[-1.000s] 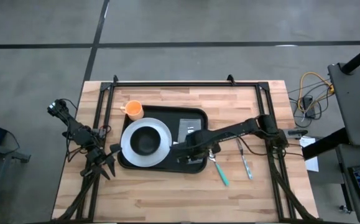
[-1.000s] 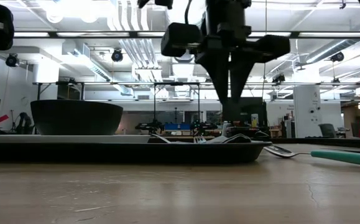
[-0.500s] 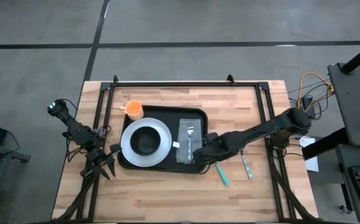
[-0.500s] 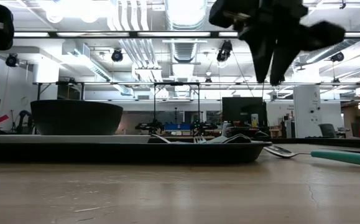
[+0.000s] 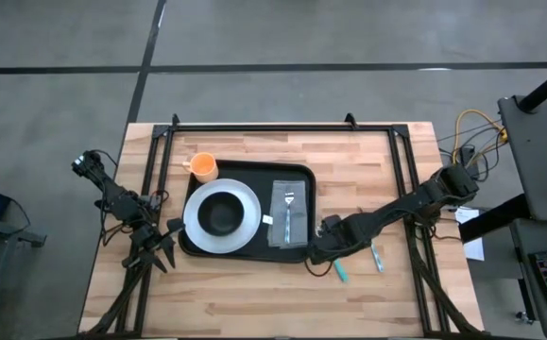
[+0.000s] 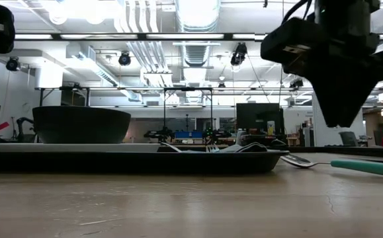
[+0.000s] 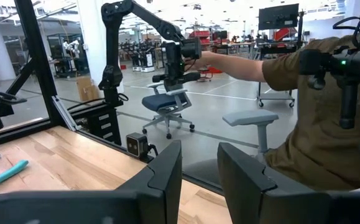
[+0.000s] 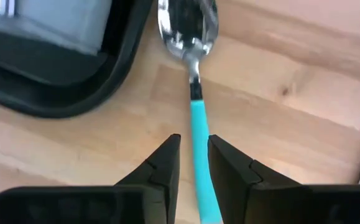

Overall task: Set up tray
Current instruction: Put the blue spoon on top of the gray napkin to the left of the blue fork, then put the blue knife on top of the gray napkin to the right of the blue fork

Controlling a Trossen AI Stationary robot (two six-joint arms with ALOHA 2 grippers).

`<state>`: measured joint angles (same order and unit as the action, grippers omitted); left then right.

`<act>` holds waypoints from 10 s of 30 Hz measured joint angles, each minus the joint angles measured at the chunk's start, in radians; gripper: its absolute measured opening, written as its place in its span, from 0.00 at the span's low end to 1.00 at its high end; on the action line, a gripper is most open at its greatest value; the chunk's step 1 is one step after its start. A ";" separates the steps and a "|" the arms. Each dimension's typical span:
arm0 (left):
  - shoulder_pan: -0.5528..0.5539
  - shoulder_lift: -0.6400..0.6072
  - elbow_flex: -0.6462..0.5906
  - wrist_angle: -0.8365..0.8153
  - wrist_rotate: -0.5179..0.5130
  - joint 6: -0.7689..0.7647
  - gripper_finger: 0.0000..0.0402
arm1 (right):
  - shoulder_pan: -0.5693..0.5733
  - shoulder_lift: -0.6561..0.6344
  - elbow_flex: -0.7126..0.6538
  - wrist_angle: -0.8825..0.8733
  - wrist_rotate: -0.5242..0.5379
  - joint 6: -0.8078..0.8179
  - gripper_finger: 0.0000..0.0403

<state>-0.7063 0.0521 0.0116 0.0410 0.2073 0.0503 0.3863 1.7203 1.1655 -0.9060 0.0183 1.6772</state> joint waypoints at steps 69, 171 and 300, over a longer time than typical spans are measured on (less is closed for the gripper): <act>0.000 0.000 0.000 0.000 0.000 0.000 0.21 | 0.010 0.177 -0.003 0.070 -0.092 -0.027 0.09; 0.000 0.000 0.000 0.000 0.000 0.000 0.21 | -0.373 0.577 0.617 0.004 -0.040 -0.082 0.09; 0.000 0.000 0.000 0.000 0.000 0.000 0.21 | 0.105 -0.447 -0.668 0.214 0.001 0.179 0.30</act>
<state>-0.7066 0.0521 0.0116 0.0410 0.2073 0.0502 0.4915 1.2738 0.4980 -0.6918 0.0190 1.8561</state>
